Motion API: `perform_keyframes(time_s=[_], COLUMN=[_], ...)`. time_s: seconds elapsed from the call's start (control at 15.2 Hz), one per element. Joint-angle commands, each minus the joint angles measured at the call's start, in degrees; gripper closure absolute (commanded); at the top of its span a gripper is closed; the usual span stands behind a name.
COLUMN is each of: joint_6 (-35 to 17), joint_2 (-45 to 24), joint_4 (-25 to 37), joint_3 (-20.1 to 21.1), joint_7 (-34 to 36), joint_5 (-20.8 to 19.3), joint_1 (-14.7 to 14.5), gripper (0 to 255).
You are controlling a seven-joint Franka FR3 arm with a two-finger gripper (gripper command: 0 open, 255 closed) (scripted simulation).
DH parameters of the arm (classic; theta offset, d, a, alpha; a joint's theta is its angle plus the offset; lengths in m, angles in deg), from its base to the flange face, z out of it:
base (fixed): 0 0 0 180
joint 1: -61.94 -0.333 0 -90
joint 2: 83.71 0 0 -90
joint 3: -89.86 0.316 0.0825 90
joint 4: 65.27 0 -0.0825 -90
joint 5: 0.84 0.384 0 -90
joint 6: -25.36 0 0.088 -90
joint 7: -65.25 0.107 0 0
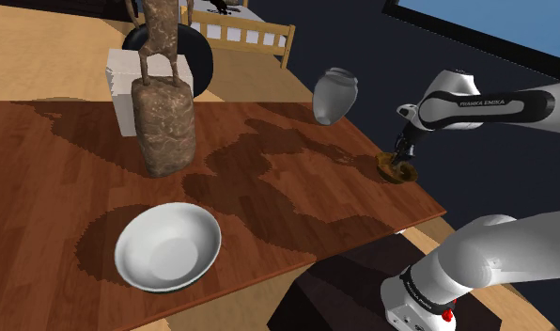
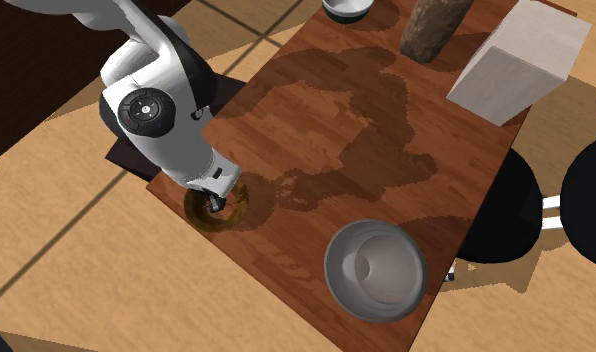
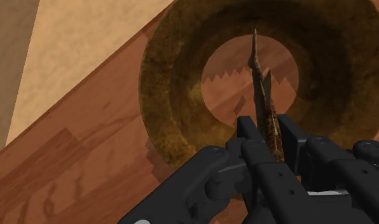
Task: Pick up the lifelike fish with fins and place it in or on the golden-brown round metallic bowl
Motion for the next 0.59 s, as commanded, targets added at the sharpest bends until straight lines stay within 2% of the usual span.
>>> perform_keyframes(time_s=[0.0,0.26,0.33,0.53], joint_6=[-0.1,-0.1,-0.3,-0.5], joint_2=[-0.2,-0.2,-0.4,-0.5], joint_4=[-0.5,-0.5,-0.5,-0.6], joint_3=[-0.1,-0.1,-0.2,-0.2], joint_7=[0.1,0.0,0.0,0.0], joint_5=[-0.1,-0.1,-0.1,-0.1], joint_1=[0.2,0.2,0.2,0.2], gripper=[255,255,0,0])
